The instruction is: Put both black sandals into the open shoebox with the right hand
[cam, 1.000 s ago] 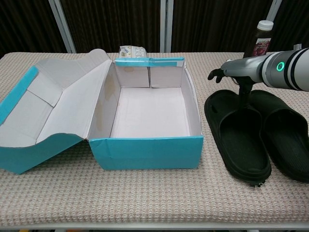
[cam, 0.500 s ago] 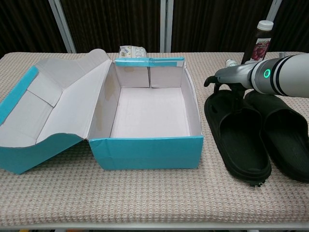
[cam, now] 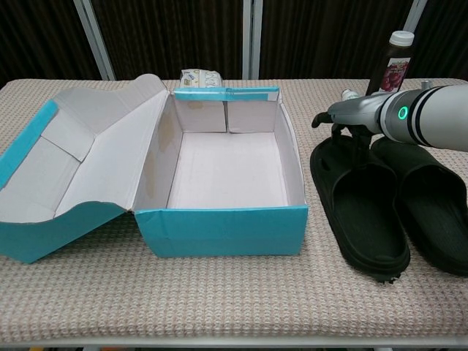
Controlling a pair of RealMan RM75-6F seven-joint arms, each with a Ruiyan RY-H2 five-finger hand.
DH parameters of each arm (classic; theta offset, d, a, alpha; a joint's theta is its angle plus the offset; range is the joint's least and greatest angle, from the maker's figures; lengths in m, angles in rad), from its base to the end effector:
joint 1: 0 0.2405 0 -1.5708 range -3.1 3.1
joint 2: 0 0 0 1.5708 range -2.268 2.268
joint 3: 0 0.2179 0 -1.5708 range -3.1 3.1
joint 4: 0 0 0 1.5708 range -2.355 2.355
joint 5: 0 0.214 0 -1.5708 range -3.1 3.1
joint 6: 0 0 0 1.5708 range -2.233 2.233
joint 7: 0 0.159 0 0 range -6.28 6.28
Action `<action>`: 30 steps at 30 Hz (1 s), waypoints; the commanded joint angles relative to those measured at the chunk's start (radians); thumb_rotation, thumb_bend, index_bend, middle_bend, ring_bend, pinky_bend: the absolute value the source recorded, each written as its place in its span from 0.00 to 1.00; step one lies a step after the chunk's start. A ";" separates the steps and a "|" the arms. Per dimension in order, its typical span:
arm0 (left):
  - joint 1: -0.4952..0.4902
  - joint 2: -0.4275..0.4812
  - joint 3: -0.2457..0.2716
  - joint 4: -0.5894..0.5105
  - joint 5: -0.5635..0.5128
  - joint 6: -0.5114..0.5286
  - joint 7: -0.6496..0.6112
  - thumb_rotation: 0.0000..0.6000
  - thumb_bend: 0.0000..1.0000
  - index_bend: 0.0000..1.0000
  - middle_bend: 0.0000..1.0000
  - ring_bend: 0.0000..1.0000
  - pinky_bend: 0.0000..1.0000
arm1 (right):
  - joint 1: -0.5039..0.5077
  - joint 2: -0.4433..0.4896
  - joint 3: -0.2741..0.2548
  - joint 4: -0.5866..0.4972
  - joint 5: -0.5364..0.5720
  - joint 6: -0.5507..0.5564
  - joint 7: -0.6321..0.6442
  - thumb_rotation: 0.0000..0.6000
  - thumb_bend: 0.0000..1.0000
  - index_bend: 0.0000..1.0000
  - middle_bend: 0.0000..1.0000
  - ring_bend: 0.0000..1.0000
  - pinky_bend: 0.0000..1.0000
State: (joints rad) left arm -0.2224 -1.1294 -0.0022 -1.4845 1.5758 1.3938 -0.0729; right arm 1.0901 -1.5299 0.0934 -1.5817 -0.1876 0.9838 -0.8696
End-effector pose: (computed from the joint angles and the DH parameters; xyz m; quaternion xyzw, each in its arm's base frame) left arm -0.2756 0.2233 0.1244 -0.6714 -0.3543 -0.3800 0.5284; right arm -0.1180 -0.3407 -0.0450 0.7549 -0.4315 0.1375 0.4744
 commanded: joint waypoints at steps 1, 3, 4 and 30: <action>0.001 0.001 0.000 -0.002 0.002 0.003 0.001 1.00 0.19 0.21 0.19 0.14 0.20 | -0.010 0.000 -0.005 -0.003 -0.020 0.018 0.009 1.00 0.07 0.00 0.38 0.05 0.00; 0.001 0.002 0.000 -0.004 0.002 0.003 0.001 1.00 0.19 0.21 0.19 0.14 0.20 | -0.016 0.001 -0.005 -0.006 -0.030 0.030 0.015 1.00 0.08 0.00 0.39 0.06 0.00; 0.001 0.002 0.000 -0.006 0.003 0.003 0.002 1.00 0.19 0.21 0.19 0.14 0.20 | -0.020 0.004 -0.004 -0.010 -0.037 0.037 0.020 1.00 0.08 0.00 0.40 0.07 0.00; -0.019 0.000 -0.001 -0.050 0.011 -0.021 0.055 1.00 0.19 0.21 0.19 0.14 0.20 | -0.209 0.258 0.058 -0.236 -0.473 0.156 0.309 1.00 0.16 0.43 0.49 0.31 0.45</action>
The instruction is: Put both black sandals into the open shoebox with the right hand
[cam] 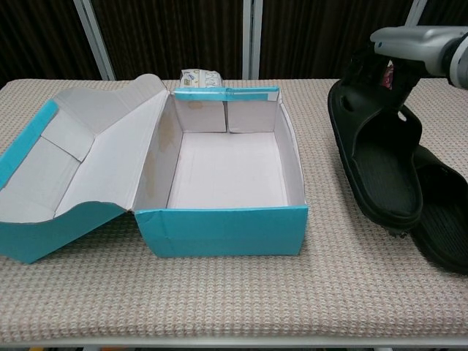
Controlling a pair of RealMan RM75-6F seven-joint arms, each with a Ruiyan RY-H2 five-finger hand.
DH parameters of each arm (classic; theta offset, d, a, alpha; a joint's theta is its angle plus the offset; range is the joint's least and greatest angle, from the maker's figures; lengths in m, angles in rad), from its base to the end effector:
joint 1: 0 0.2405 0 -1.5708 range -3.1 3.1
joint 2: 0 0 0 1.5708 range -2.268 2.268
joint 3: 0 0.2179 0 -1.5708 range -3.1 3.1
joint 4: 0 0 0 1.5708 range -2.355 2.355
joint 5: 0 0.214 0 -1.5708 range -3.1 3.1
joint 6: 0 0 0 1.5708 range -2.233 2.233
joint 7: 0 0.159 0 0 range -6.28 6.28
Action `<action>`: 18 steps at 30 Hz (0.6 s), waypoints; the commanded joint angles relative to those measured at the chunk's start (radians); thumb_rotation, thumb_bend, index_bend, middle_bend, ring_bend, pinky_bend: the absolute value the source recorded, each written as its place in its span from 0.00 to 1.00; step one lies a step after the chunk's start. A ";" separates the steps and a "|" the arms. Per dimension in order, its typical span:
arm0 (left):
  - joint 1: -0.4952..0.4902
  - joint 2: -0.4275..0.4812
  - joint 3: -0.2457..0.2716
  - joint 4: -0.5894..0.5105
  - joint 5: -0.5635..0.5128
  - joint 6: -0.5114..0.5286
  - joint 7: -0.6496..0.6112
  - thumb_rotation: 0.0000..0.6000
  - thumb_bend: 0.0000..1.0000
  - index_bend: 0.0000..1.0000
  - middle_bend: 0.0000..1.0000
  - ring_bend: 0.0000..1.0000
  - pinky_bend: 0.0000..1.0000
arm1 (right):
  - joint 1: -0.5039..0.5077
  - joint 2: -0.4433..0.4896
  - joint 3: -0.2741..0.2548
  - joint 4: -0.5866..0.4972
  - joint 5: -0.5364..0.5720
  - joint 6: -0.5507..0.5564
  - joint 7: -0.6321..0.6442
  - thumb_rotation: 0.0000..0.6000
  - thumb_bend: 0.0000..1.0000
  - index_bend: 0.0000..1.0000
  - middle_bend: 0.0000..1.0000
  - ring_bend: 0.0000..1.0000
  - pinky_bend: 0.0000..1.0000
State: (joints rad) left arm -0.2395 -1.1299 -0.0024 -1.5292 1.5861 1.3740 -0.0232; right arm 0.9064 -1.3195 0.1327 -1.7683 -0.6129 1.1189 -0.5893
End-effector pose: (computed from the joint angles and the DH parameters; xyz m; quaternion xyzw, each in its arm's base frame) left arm -0.2626 0.2252 0.1156 -0.6840 -0.3480 -0.3789 0.5171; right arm -0.1139 -0.3423 0.0311 0.7042 -0.4084 0.2952 0.5002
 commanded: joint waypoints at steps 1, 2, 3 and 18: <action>-0.003 0.001 -0.001 -0.009 0.000 -0.002 0.010 1.00 0.19 0.21 0.19 0.14 0.20 | -0.033 0.068 0.026 -0.072 -0.066 0.029 0.040 1.00 0.16 0.43 0.49 0.31 0.45; -0.004 0.002 -0.002 -0.012 0.000 -0.003 0.013 1.00 0.19 0.21 0.19 0.14 0.20 | -0.039 0.084 0.032 -0.090 -0.079 0.035 0.049 1.00 0.16 0.43 0.49 0.31 0.45; -0.004 0.002 -0.002 -0.014 0.000 -0.004 0.016 1.00 0.19 0.21 0.19 0.14 0.20 | -0.045 0.100 0.038 -0.108 -0.091 0.039 0.058 1.00 0.16 0.43 0.49 0.31 0.45; -0.010 0.005 -0.010 -0.031 -0.010 -0.006 0.028 1.00 0.19 0.21 0.19 0.14 0.20 | -0.113 0.193 0.195 -0.234 -0.261 0.001 0.419 1.00 0.16 0.44 0.50 0.31 0.45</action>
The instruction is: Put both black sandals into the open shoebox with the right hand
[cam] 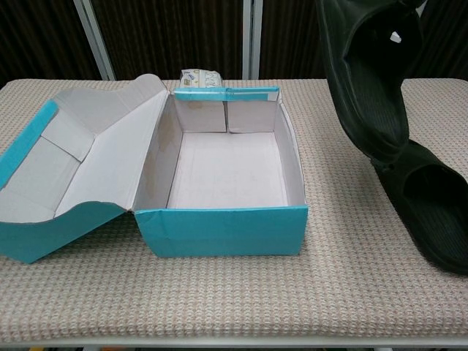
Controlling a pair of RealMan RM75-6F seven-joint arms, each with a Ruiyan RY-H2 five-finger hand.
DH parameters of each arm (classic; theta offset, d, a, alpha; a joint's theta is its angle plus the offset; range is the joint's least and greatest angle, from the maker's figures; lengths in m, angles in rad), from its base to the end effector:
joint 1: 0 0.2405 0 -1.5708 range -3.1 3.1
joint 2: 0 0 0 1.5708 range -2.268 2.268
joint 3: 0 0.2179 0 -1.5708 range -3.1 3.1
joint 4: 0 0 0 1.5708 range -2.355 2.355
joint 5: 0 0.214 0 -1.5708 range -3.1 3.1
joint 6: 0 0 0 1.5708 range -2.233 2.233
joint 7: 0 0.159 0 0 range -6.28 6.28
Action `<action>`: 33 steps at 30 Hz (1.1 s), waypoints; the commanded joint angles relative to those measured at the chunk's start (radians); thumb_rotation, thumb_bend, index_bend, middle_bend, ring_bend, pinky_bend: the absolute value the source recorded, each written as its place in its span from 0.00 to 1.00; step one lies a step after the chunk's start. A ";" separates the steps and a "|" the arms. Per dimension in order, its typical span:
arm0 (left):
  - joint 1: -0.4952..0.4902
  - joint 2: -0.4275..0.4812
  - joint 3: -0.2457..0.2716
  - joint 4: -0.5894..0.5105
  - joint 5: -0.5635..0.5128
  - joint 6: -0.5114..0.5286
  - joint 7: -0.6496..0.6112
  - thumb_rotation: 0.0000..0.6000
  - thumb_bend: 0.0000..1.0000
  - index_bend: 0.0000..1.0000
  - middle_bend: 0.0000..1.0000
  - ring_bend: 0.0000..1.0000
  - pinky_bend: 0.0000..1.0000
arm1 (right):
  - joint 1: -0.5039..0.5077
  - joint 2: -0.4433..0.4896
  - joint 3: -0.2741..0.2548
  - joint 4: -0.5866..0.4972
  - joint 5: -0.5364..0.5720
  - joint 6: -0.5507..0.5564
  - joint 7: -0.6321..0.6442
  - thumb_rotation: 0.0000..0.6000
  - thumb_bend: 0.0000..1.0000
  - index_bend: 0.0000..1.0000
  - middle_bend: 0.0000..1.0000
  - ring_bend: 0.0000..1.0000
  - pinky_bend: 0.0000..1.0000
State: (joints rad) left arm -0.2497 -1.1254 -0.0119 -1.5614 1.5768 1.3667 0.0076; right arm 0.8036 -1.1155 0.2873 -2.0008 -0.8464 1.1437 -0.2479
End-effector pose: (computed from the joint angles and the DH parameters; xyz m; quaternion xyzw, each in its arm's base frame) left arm -0.2546 0.2286 0.1145 -0.6847 -0.3440 -0.3813 0.5173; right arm -0.0594 -0.3315 0.0974 0.6361 -0.4433 0.4769 0.4140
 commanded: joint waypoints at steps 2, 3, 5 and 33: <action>0.002 0.000 0.000 0.004 -0.002 0.002 -0.007 1.00 0.19 0.21 0.19 0.14 0.20 | -0.006 -0.041 0.051 0.018 -0.035 -0.039 0.118 1.00 0.16 0.44 0.50 0.31 0.45; 0.003 -0.001 0.001 0.006 -0.002 0.002 -0.008 1.00 0.19 0.21 0.19 0.14 0.20 | -0.002 -0.056 0.054 0.031 -0.041 -0.045 0.129 1.00 0.16 0.44 0.50 0.31 0.45; 0.004 -0.002 0.003 0.012 -0.002 0.003 -0.009 1.00 0.19 0.21 0.19 0.14 0.20 | 0.009 -0.098 0.057 0.068 -0.058 -0.051 0.148 1.00 0.16 0.44 0.50 0.31 0.45; 0.010 -0.016 -0.002 0.085 -0.010 0.015 -0.068 1.00 0.19 0.21 0.19 0.14 0.20 | 0.091 -0.552 0.101 0.575 -0.227 -0.222 0.592 1.00 0.12 0.44 0.50 0.31 0.45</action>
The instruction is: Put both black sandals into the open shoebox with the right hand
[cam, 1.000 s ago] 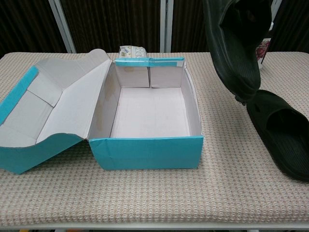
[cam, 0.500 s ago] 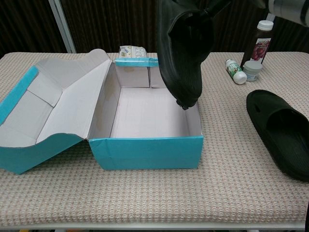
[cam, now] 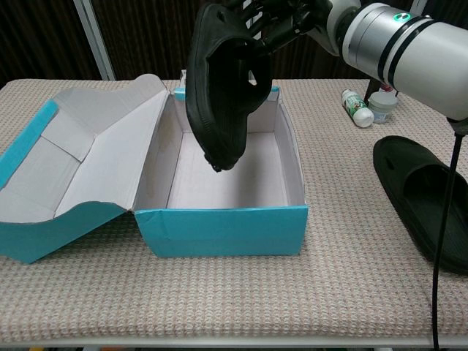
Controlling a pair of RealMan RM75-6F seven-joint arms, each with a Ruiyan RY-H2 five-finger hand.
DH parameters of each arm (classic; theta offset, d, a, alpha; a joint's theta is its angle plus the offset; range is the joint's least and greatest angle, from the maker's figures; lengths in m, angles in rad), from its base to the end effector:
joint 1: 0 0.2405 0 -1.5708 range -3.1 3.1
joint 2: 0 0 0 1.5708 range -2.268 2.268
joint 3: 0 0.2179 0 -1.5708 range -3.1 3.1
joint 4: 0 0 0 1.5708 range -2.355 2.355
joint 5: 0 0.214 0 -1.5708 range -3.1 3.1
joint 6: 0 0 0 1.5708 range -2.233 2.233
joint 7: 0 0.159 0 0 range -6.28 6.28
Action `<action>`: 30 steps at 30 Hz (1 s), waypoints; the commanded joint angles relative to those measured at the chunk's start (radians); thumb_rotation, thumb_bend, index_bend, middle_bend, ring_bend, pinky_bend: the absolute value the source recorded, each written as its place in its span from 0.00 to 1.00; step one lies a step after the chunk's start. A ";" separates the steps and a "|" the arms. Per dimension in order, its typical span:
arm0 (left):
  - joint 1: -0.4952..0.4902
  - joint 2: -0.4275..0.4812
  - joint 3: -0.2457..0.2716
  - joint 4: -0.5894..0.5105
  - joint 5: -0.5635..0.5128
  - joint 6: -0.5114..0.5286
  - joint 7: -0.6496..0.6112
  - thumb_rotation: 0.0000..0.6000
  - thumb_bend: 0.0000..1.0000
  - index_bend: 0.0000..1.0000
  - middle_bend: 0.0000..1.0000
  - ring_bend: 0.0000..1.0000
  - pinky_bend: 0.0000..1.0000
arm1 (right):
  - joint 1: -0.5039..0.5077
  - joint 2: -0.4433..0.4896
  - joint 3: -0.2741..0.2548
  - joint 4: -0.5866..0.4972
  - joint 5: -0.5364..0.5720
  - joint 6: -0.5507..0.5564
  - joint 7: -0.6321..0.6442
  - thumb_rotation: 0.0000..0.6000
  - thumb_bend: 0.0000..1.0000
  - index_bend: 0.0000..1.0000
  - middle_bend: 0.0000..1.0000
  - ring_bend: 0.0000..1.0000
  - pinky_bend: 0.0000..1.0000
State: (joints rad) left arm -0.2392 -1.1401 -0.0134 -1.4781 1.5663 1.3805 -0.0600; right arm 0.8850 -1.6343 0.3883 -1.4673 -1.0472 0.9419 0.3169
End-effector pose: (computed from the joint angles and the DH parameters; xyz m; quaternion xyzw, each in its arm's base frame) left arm -0.2729 0.2306 0.1223 -0.6732 -0.3487 -0.3805 0.5295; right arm -0.0213 -0.3677 -0.0137 0.5392 -0.5853 0.5706 0.2029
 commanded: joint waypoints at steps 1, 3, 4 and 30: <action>0.000 -0.002 -0.001 0.003 0.001 0.003 -0.002 1.00 0.19 0.21 0.20 0.14 0.20 | 0.014 -0.045 -0.003 0.060 -0.036 -0.028 0.038 1.00 0.12 0.44 0.50 0.31 0.45; 0.001 -0.004 -0.003 0.008 0.001 0.006 -0.005 1.00 0.19 0.21 0.20 0.14 0.20 | 0.020 -0.065 -0.008 0.093 -0.055 -0.044 0.063 1.00 0.12 0.44 0.50 0.31 0.45; 0.001 -0.004 -0.003 0.009 0.000 0.007 -0.007 1.00 0.19 0.21 0.20 0.14 0.20 | 0.023 -0.073 -0.009 0.107 -0.062 -0.052 0.076 1.00 0.12 0.44 0.50 0.31 0.45; 0.002 -0.016 0.000 0.049 -0.010 -0.005 -0.019 1.00 0.19 0.21 0.20 0.14 0.20 | 0.076 -0.254 -0.027 0.410 -0.242 -0.092 0.393 1.00 0.07 0.44 0.49 0.31 0.45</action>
State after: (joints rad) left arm -0.2375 -1.1555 -0.0134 -1.4293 1.5567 1.3763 -0.0787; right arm 0.9580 -1.8797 0.3632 -1.0672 -1.2812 0.8471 0.6993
